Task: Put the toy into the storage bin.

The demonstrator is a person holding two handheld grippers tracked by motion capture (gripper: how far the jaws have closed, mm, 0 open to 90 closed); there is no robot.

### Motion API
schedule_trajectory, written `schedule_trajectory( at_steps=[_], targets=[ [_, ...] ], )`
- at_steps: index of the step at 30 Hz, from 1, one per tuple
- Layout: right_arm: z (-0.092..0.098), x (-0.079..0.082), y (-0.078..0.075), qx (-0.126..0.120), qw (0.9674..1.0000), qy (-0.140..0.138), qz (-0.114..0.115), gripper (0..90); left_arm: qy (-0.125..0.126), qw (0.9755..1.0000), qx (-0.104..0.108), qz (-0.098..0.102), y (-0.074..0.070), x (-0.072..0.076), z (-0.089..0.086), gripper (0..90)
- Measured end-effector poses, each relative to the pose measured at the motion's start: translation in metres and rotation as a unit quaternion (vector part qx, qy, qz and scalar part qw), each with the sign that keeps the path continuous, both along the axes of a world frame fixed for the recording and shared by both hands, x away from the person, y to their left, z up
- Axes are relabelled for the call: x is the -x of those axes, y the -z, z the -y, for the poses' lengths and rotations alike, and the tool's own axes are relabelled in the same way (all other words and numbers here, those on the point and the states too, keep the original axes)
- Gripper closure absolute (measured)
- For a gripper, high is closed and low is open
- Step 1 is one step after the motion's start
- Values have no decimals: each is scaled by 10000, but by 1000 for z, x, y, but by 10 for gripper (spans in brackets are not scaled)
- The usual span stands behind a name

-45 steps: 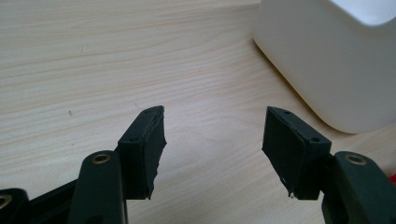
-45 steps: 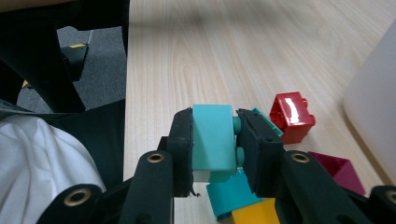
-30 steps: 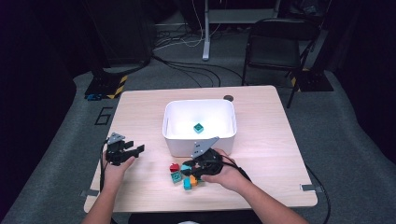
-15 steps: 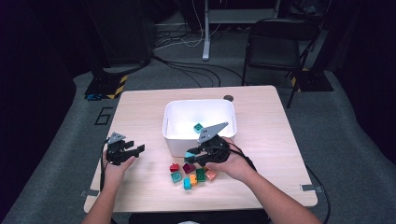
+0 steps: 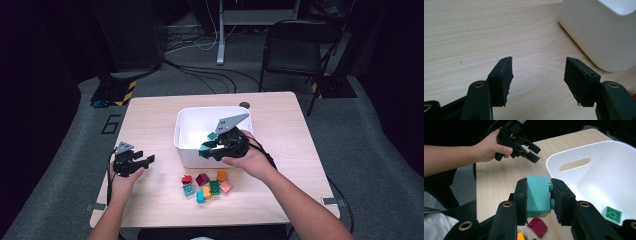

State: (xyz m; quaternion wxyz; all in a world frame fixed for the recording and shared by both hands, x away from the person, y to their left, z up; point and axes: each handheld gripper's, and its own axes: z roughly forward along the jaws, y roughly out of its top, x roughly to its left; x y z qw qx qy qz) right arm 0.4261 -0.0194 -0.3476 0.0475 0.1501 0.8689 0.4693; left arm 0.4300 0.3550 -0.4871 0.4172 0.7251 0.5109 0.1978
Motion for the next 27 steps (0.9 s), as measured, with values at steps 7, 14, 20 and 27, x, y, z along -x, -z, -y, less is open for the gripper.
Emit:
schedule_trajectory(
  at_steps=[7,14,20,27],
  targets=[
    [-3,-15,-8,7,9999,156,51,671,8,10000,13,-4,0,0,0,394],
    [-5,-32,-13,16,9995,286,113,670,-13,10000,21,29,0,0,-2,393],
    [-7,-46,-15,30,9990,439,75,670,-1,10000,24,4,0,-1,-3,393],
    [-12,-63,-16,-37,9985,534,104,670,-20,10000,30,21,-1,0,-4,393]
  ],
)
